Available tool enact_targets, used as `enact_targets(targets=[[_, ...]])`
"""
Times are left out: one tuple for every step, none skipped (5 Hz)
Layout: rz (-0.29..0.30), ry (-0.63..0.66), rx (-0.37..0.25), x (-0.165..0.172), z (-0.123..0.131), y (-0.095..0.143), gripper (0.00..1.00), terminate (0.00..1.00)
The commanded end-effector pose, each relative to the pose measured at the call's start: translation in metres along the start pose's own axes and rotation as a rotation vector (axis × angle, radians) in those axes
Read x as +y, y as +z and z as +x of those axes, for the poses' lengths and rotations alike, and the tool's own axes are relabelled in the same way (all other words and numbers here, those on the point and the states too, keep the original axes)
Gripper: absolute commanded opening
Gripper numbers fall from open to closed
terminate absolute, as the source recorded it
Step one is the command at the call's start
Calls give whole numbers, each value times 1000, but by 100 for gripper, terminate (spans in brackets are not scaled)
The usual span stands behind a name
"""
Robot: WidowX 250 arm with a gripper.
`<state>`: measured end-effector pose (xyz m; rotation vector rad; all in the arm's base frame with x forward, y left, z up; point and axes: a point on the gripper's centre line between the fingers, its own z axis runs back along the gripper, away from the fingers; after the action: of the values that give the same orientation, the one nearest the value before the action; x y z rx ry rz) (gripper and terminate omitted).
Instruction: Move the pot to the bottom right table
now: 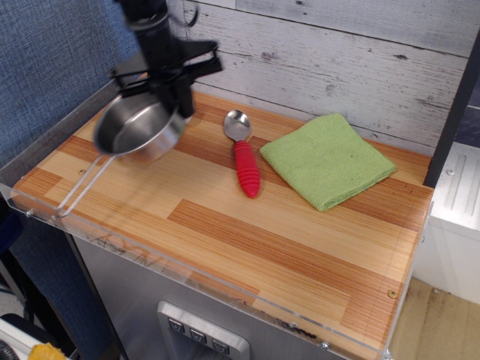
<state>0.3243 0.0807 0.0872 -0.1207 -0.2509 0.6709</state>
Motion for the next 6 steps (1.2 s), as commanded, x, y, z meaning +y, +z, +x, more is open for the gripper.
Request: enact_targets(targets=[[-100,-90,-57,-72,-23,43,0,0],[-166,-128,-16,-105,-46,44,0,0],[-175,-197,8,-127,-69,42,0,0],[-159,-280,49,-137,-93,32,0,0],[-149,-323,79,-139,-109,25,0,0],[-125,-372,108,-137,-124,17,0,0]])
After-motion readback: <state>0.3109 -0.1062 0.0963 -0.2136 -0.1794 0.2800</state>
